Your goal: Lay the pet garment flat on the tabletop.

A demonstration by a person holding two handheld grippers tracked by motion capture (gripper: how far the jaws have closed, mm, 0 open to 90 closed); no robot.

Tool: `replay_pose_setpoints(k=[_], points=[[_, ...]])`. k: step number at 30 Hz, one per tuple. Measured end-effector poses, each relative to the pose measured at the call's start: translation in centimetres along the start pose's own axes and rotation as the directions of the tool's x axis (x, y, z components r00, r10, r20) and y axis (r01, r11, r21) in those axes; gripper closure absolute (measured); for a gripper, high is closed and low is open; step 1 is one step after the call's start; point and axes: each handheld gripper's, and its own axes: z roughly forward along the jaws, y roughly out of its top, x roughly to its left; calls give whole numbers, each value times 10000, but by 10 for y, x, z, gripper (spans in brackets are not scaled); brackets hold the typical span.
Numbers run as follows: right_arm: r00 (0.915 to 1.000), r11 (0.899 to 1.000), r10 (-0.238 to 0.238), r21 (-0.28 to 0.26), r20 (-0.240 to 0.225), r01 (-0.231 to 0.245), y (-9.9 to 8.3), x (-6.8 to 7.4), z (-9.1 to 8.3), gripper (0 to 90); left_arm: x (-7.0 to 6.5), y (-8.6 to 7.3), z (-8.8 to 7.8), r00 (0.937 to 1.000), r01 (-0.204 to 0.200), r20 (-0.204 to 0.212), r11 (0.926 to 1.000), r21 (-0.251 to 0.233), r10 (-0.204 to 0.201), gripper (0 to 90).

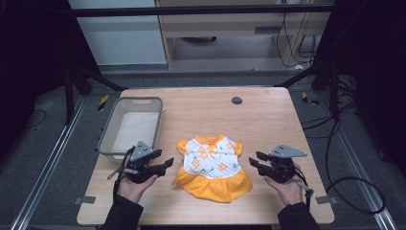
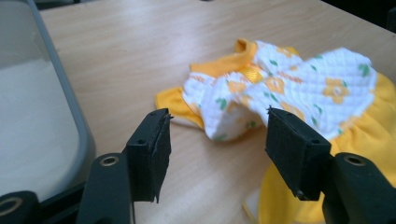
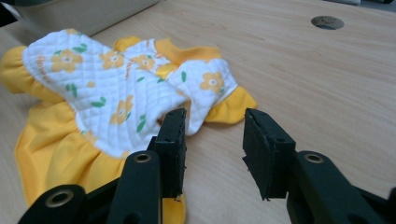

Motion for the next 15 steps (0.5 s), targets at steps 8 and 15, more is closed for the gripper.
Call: replay_pose_setpoints(k=[8,15], points=[[9991,10000,21,-8,424,-21,19,-10,35,506,10,29,44,9939,-278,-1055,9991,310,309,407],[9976,9985,97,533,684,-134,25,-20,81,538,23,30,101,9837,-37,-1777,9911,1330,275,421]])
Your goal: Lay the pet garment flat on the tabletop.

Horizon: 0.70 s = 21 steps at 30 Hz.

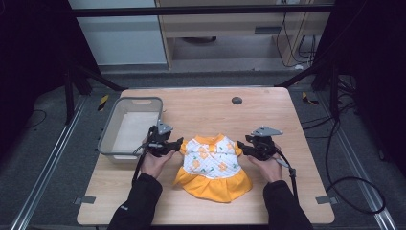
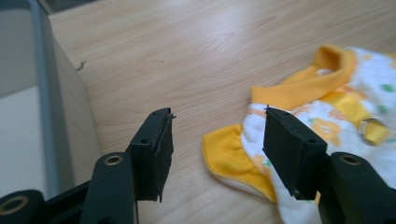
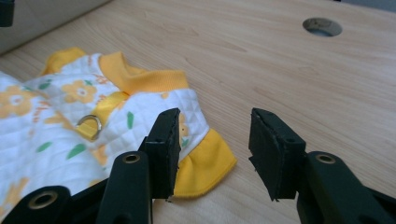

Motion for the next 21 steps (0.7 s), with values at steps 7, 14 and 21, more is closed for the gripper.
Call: replay_pose_setpoints(k=[7,14,21], points=[[9997,9944,-82,1051,221,58,-13,-1,32,572,-6,-15,34,9998,-147,-107,9936,1121,160,440],[10000,9904,41,1379,-63,-32,-19,1,37,781,-6,-23,37,9989,255,369,9948,989,-292,548],[9997,9897,100,1429,-220,-67,-19,4,37,872,-13,-23,36,9983,283,487,9939,1062,-336,814]])
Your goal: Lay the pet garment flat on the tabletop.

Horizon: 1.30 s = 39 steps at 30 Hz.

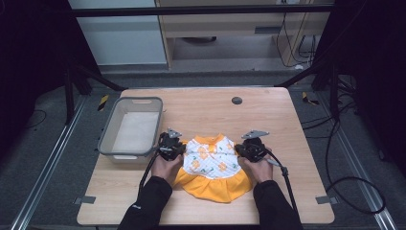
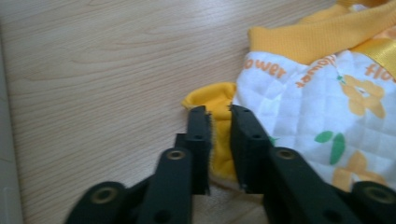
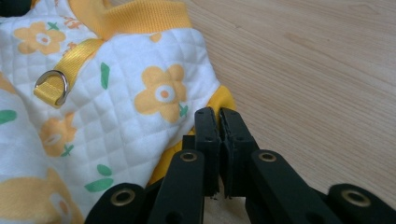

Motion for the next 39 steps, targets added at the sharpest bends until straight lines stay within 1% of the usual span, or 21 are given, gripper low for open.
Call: replay_pose_setpoints(k=[4,6,7,8,9,10,11,14,17,18,19,21,22,24,26,27,29,30,35,36,39], points=[[9999,9995,-133,-292,71,135,3,1,-8,874,0,2,-6,10000,32,-7,10000,-65,-32,871],[9999,9933,-159,-1147,-36,154,11,2,-24,874,1,6,-15,9999,139,61,9982,-587,-135,874],[9997,9896,-234,-1423,-61,223,15,3,-30,874,1,14,-28,10000,46,83,9934,-1146,-36,875],[9997,9896,-234,-1423,-61,223,15,3,-30,874,1,14,-28,10000,46,83,9934,-1146,-36,875],[9993,9847,-367,-1704,-28,357,18,4,-35,874,1,19,-35,9999,-83,74,9903,-1385,94,875],[9988,9731,-489,-2254,39,485,26,7,-45,874,-1,31,-49,9996,-248,48,9802,-1965,262,875],[9988,9731,-489,-2254,39,485,26,7,-45,874,-1,31,-49,9996,-248,48,9802,-1965,262,875],[9971,9540,-630,-2907,434,729,39,10,-53,873,-6,53,-67,9977,-684,-179,9619,-2648,660,875],[9921,9415,-503,-3259,1152,856,50,9,-55,862,-5,69,-72,9955,-904,-558,9479,-3056,769,867],[9827,9395,-291,-3308,1831,894,56,7,-52,810,-4,74,-71,9954,-858,-677,9447,-3166,677,808],[9827,9395,-291,-3308,1831,894,56,7,-52,810,-2,77,-69,9946,-788,-896,9426,-3245,523,808],[9733,9517,-127,-2959,2291,820,60,3,-46,693,5,82,-63,9960,-405,-877,9503,-3086,140,620],[9682,9538,-158,-2867,2497,895,60,2,-45,666,8,81,-63,9967,-150,-802,9537,-3003,-95,595],[9731,9572,-162,-2777,2298,815,59,1,-46,648,10,79,-66,9978,161,-570,9544,-2981,-346,545],[9821,9573,-304,-2772,1859,821,55,2,-54,621,11,74,-72,9974,72,-658,9548,-2972,-280,488],[9821,9573,-304,-2772,1859,821,55,2,-54,621,11,72,-75,9978,46,-615,9544,-2986,-241,488],[9853,9563,-529,-2758,1623,968,51,5,-62,607,11,67,-86,9991,227,-280,9543,-2981,-326,452],[9900,9565,-630,-2754,1259,959,48,7,-70,588,9,62,-94,9997,115,-172,9555,-2948,-173,437],[9954,9547,-626,-2864,719,807,37,12,-92,543,2,45,-114,9997,-170,123,9607,-2772,212,409],[9964,9579,-631,-2767,564,763,28,15,-102,531,-2,33,-122,9990,-295,240,9628,-2686,373,396],[9978,9620,-570,-2653,345,641,20,18,-108,531,-5,19,-127,9979,-417,382,9671,-2508,529,383]])
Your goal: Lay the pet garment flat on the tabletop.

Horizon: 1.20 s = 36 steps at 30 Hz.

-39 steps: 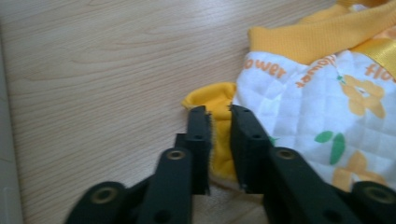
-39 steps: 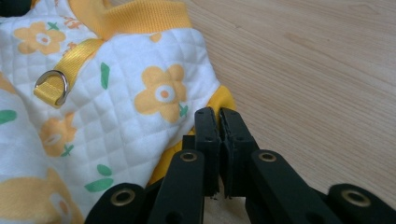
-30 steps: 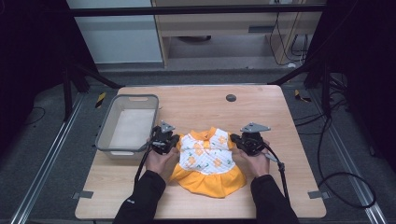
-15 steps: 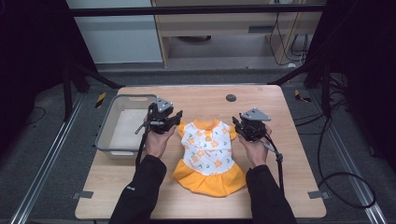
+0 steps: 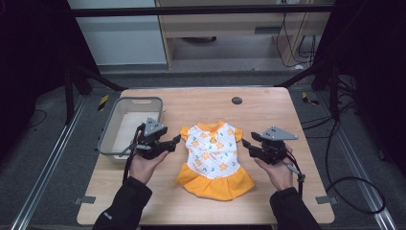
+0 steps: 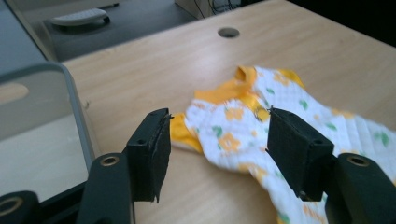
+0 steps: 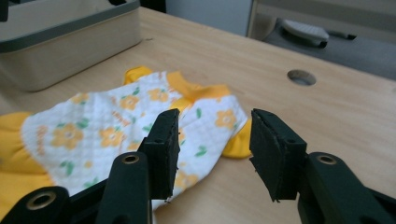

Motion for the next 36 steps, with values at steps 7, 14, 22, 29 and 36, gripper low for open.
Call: replay_pose_setpoints(k=[7,14,22,29,36], points=[[9984,9993,9,386,-562,12,-31,15,-21,511,-13,-48,-18,9988,-370,326,9988,326,359,383],[9955,9937,218,1117,-925,-114,-64,24,-26,475,-21,-86,-13,9978,-287,621,9950,962,228,382],[9921,9868,277,1616,-1220,-77,-84,31,-20,496,-34,-94,-4,9950,-532,902,9904,1278,418,420],[9889,9747,209,2232,-1470,126,-92,36,-11,590,-45,-95,-3,9875,-687,1502,9883,1365,479,492],[9897,9751,197,2214,-1420,123,-91,35,-12,601,-50,-92,-7,9866,-766,1523,9904,1154,586,466]])
